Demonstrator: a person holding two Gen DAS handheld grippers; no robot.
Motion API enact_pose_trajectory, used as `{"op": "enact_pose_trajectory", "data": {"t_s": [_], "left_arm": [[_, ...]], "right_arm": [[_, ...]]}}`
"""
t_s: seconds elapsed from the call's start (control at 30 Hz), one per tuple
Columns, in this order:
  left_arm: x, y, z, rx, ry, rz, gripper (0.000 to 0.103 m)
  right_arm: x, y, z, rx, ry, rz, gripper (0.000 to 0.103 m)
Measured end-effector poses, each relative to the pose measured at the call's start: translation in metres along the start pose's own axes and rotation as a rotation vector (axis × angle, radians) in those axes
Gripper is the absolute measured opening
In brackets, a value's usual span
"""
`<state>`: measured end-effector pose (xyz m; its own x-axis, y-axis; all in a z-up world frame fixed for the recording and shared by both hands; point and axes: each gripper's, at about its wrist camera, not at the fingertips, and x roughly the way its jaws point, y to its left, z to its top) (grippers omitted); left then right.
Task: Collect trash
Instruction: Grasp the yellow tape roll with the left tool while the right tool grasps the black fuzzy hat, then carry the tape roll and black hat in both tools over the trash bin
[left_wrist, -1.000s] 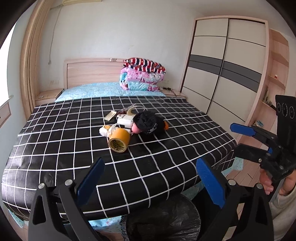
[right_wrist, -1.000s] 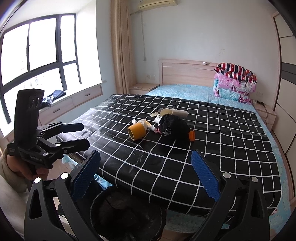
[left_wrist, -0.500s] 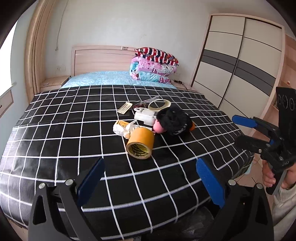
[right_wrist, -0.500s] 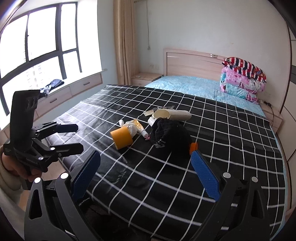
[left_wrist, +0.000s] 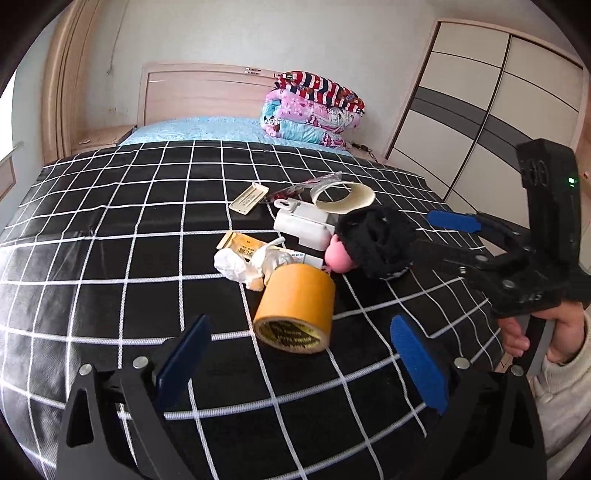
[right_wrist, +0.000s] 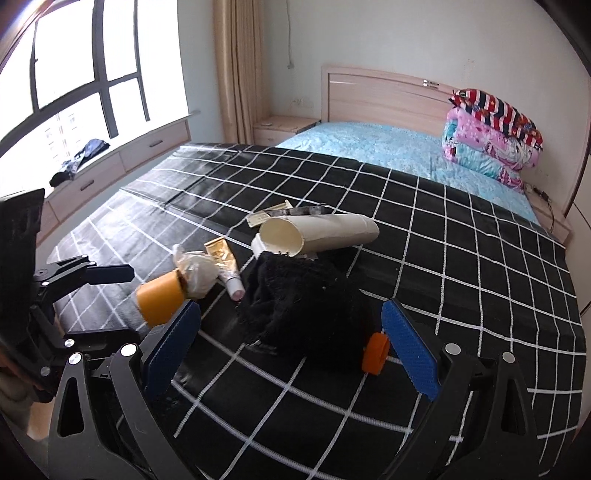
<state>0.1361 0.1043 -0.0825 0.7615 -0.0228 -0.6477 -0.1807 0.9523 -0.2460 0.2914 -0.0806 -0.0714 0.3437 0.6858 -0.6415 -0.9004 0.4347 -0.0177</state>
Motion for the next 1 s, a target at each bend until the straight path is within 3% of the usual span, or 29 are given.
{"op": "enact_pose_trajectory", "data": {"t_s": [0.13,0.2,0.33,0.4,0.7,1.0], "left_arm": [[0.01,0.003,0.002,0.005,0.01,-0.002,0.075],[0.013,0.004,0.002,0.009,0.016,-0.007,0.07],[0.02,0.004,0.003,0.013,0.026,-0.017,0.052],[0.023,0.004,0.003,0.013,0.03,-0.016,0.049],[0.021,0.001,0.002,0.016,0.025,-0.025,0.047],[0.002,-0.003,0.003,0.024,-0.003,-0.016,0.046]], "right_arm": [[0.015,-0.006,0.002,0.001,0.033,0.012,0.097],[0.021,-0.007,0.002,-0.002,0.052,0.023,0.078],[0.029,-0.009,0.002,0.0,0.065,0.011,0.064],[0.03,-0.01,0.002,-0.001,0.066,0.003,0.055],[0.027,-0.015,0.005,0.021,0.039,0.016,0.036],[0.005,-0.014,0.012,0.035,-0.019,0.034,0.036]]}}
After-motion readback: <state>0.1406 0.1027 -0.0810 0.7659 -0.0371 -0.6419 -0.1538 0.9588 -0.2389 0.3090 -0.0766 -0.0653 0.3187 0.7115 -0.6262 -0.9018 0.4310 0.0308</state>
